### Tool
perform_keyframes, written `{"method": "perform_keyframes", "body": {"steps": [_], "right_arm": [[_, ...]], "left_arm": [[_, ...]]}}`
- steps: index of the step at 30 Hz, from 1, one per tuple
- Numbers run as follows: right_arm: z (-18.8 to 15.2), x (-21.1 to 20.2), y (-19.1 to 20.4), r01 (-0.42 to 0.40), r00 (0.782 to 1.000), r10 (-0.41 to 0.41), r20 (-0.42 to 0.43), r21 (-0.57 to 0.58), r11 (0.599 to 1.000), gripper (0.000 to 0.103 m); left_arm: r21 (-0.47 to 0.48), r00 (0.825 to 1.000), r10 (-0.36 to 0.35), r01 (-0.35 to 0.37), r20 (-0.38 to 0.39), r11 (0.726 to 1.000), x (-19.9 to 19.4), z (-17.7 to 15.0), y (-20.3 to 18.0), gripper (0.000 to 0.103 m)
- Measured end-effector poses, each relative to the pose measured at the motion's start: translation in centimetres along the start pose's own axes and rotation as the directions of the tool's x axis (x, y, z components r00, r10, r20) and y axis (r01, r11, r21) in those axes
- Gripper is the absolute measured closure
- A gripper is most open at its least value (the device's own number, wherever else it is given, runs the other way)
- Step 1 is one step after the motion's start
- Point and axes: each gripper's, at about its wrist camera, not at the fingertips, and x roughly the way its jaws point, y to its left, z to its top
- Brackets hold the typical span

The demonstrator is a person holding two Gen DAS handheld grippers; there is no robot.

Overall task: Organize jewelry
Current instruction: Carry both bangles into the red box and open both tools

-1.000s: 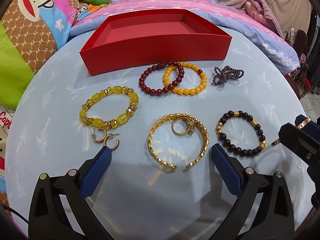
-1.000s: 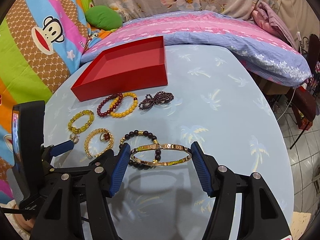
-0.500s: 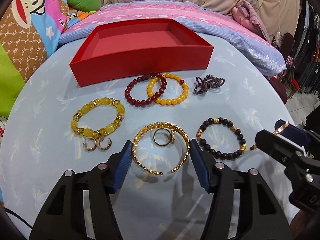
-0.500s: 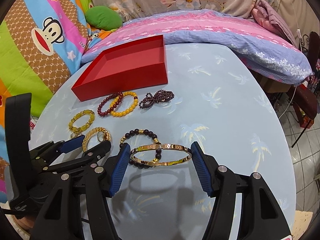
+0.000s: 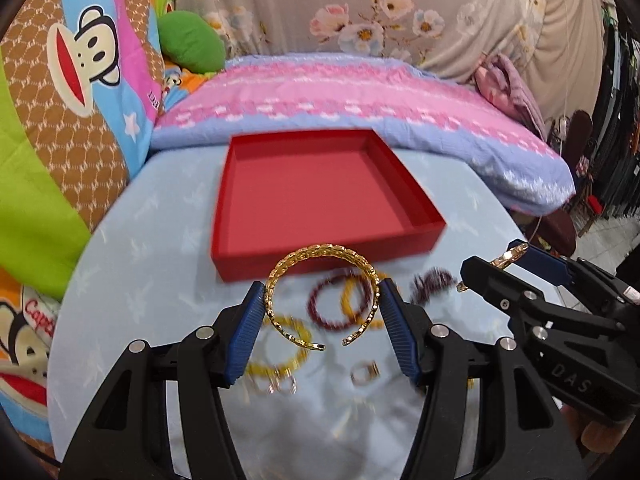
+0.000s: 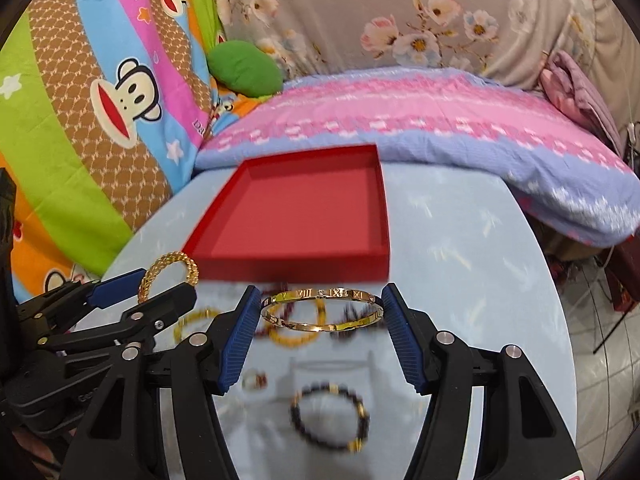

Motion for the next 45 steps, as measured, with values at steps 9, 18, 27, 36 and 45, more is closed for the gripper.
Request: {"method": "perform_keyframes", "body": {"steps": [9, 18, 27, 36, 45], "right_arm": [[8.7, 7.9, 0.3, -0.023, 1.0, 0.023, -0.005, -0.03, 0.999, 0.043], [13.7, 17.3, -0.4, 0.005, 0.996, -0.01, -0.088, -0.052, 0.999, 0.043], [14.8, 21.3, -0.9, 0.043, 0.992, -0.051, -0.118, -0.074, 0.996, 0.042], [14.4, 19.1, -0.7, 0.058, 0.996, -0.062, -0.071, -0.056, 0.997, 0.032], [10.8, 11.5, 0.4, 0.071, 0.997, -0.071, -0.005, -0.035, 0.997, 0.032]], "left_arm": [[0.0, 0.997, 0.047, -0.047, 0.059, 0.999, 6.0, 8.7, 3.0, 0.048], [-0.049, 0.998, 0.062, -0.063, -0.021, 0.997, 14.8, 12.9, 6.1, 0.048], [-0.069, 0.995, 0.074, -0.079, -0.063, 0.995, 19.0, 14.3, 7.0, 0.047], [-0.093, 0.994, 0.097, -0.101, -0.046, 0.991, 17.6, 13.7, 7.4, 0.035], [-0.054, 0.994, 0.11, -0.11, -0.01, 0.992, 11.3, 10.5, 5.3, 0.035]]}}
